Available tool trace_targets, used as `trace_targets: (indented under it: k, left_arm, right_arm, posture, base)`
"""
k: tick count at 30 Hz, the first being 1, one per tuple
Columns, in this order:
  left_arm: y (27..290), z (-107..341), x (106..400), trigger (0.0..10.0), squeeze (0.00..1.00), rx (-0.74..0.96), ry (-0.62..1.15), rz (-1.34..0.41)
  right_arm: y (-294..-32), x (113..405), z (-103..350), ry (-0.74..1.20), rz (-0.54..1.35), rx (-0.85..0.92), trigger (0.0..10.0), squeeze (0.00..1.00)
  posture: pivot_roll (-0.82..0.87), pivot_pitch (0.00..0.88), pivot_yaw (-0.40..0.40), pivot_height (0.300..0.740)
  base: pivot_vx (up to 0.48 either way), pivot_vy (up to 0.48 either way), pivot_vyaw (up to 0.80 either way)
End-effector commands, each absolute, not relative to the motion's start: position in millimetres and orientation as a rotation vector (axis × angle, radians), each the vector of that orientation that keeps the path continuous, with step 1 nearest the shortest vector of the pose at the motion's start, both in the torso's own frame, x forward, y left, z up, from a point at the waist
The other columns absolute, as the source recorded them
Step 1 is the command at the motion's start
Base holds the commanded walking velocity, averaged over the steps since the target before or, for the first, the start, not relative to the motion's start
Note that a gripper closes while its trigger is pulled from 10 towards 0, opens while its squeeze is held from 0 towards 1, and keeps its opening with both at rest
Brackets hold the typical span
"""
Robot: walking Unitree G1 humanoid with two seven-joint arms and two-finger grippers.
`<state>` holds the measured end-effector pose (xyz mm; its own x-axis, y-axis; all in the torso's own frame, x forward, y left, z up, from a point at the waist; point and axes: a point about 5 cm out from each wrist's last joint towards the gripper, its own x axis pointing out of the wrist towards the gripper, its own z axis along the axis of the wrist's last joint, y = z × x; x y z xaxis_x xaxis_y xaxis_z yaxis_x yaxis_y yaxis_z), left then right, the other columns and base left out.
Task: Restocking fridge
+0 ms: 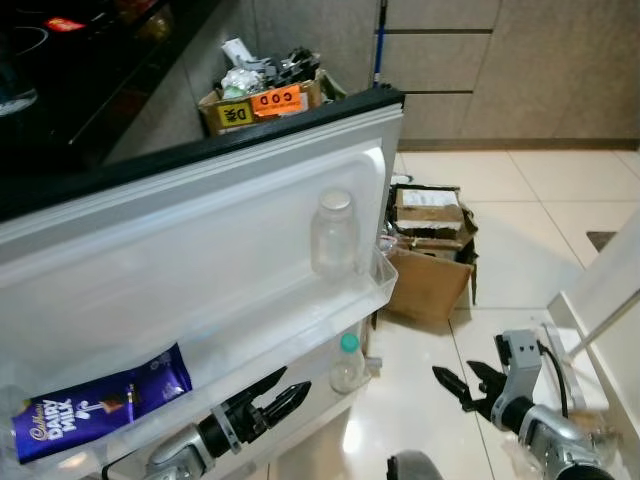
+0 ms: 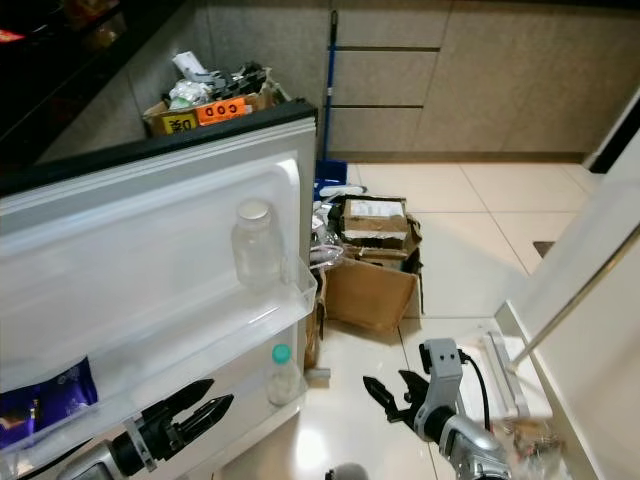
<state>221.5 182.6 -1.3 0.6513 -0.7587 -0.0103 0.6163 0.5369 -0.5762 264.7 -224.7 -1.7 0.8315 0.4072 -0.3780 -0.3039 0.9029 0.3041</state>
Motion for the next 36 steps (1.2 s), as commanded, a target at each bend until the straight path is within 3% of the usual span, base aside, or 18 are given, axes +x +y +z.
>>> trace_targets:
  k: [1, 10, 18, 27, 31, 36]
  left_arm:
    - [183, 0, 223, 10.0, 0.0, -0.561, 0.26, -0.831]
    - [181, -1, 221, 10.0, 0.0, -0.569, 0.27, -0.843]
    - [179, -4, 219, 10.0, 0.0, -0.57, 0.297, -0.844]
    - [177, -6, 219, 10.0, 0.0, -0.565, 0.317, -0.852]
    - [175, -9, 215, 10.0, 0.0, -0.567, 0.329, -0.861]
    - [171, -25, 209, 10.0, 0.0, -0.533, 0.49, -0.833]
  right_arm:
    - [-225, 261, -5, 0.46, 0.373, 0.252, 10.0, 0.0]
    - [-225, 260, -7, 0.472, 0.358, 0.255, 10.0, 0.0]
    - [-226, 259, -9, 0.496, 0.34, 0.236, 10.0, 0.0]
    - [-226, 258, -11, 0.51, 0.338, 0.23, 10.0, 0.0]
    - [-226, 257, -12, 0.518, 0.339, 0.23, 10.0, 0.0]
    - [-224, 253, -16, 0.55, 0.341, 0.212, 10.0, 0.0]
  posture:
    - [0.0, 0.052, -0.035, 0.664]
    - [0.0, 0.054, -0.035, 0.689]
    - [0.0, 0.051, -0.035, 0.689]
    - [0.0, 0.048, -0.036, 0.689]
    - [0.0, 0.049, -0.037, 0.689]
    - [0.0, 0.056, -0.039, 0.689]
  base:
    - [0.0, 0.0, 0.0]
    - [0.0, 0.0, 0.0]
    - [-0.428, 0.0, 0.0]
    - [0.0, 0.0, 0.0]
    - [-0.48, 0.0, 0.0]
    - [0.0, 0.0, 0.0]
